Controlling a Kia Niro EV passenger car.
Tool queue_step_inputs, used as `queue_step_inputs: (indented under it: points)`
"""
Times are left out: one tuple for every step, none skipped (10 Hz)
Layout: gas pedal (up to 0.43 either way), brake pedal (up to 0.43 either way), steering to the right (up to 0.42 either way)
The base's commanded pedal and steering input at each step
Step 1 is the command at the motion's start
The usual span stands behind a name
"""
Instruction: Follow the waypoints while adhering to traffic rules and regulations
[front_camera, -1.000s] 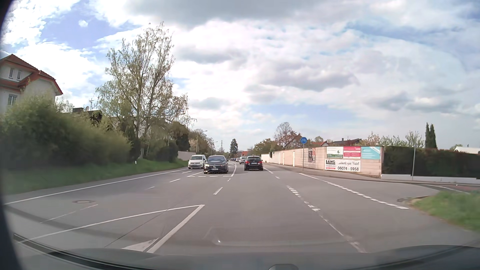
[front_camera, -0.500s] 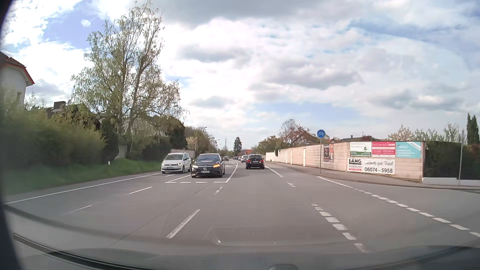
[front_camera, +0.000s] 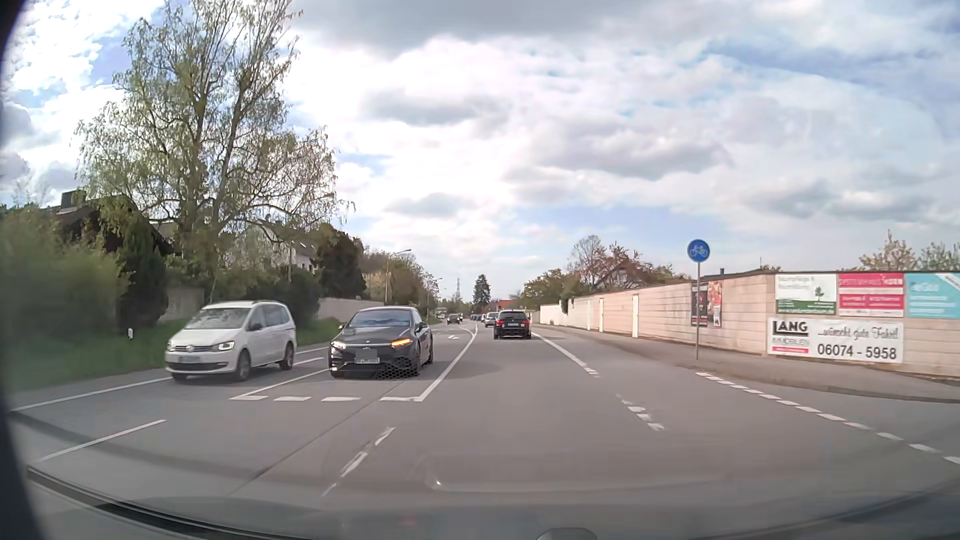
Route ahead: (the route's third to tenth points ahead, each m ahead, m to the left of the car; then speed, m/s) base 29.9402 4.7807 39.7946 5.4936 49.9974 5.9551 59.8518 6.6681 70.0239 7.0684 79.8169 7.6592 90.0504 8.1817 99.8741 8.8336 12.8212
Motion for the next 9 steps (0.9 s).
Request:
queue_step_inputs:
  points:
    - [0.079, 0.0, -0.01]
    - [0.079, 0.0, -0.01]
    - [0.079, 0.0, -0.01]
    - [0.079, 0.0, -0.01]
    - [0.079, 0.0, -0.01]
    - [0.079, 0.0, -0.01]
    - [0.079, 0.0, -0.01]
    - [0.079, 0.0, -0.01]
    - [0.079, 0.0, -0.01]
